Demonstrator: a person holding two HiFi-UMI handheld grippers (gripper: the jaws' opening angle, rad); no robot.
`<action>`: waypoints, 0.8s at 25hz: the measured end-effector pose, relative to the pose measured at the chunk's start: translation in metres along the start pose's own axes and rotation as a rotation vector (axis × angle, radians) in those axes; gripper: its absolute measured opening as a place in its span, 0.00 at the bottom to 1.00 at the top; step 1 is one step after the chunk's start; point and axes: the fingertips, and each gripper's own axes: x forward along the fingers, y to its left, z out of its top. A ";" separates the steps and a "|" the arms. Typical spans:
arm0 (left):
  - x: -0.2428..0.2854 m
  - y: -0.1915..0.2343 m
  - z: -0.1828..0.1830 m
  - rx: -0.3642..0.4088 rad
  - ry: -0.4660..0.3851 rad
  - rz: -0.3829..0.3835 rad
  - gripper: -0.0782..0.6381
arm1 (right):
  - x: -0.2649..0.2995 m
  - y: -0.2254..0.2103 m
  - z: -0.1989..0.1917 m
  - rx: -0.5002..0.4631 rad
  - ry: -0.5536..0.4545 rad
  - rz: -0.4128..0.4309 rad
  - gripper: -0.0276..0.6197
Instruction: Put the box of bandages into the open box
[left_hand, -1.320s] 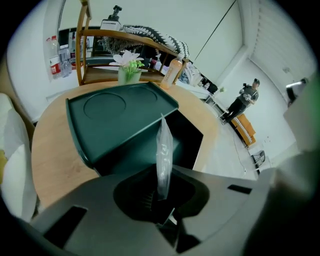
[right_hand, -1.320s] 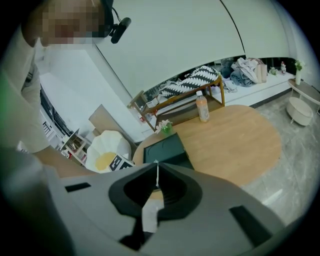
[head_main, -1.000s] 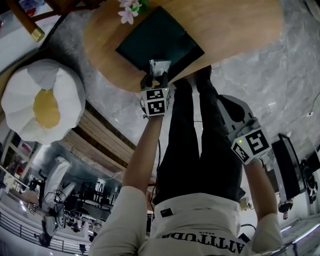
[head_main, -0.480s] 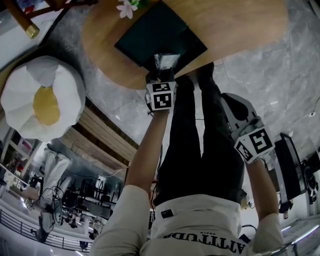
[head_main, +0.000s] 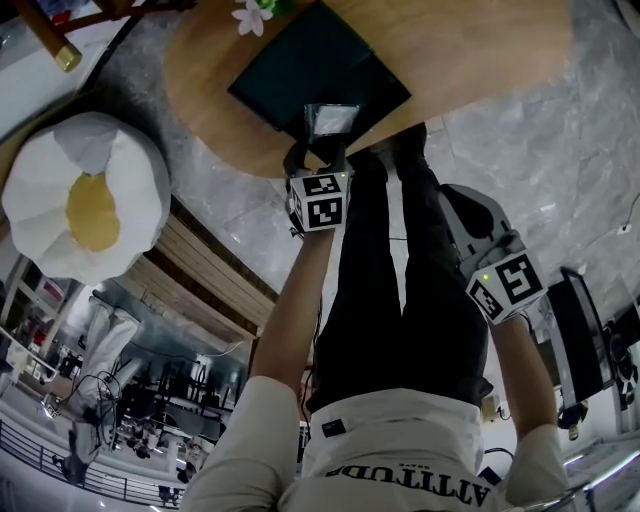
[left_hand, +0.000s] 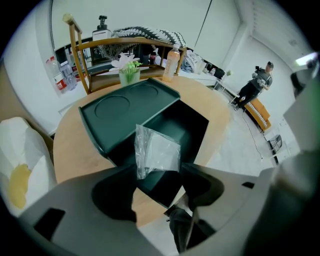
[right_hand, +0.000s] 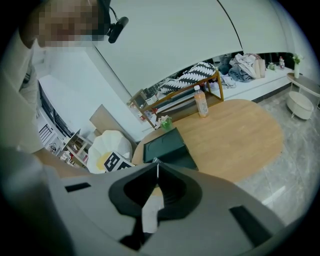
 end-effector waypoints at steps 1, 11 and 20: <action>0.000 -0.002 -0.001 0.009 -0.001 -0.003 0.52 | 0.000 0.001 -0.001 0.000 0.000 0.002 0.08; 0.021 -0.011 0.010 -0.064 0.009 -0.081 0.52 | 0.002 0.000 -0.023 0.004 0.017 0.005 0.08; -0.033 -0.016 0.013 -0.034 -0.038 -0.069 0.52 | -0.020 0.014 -0.002 -0.054 -0.024 -0.003 0.08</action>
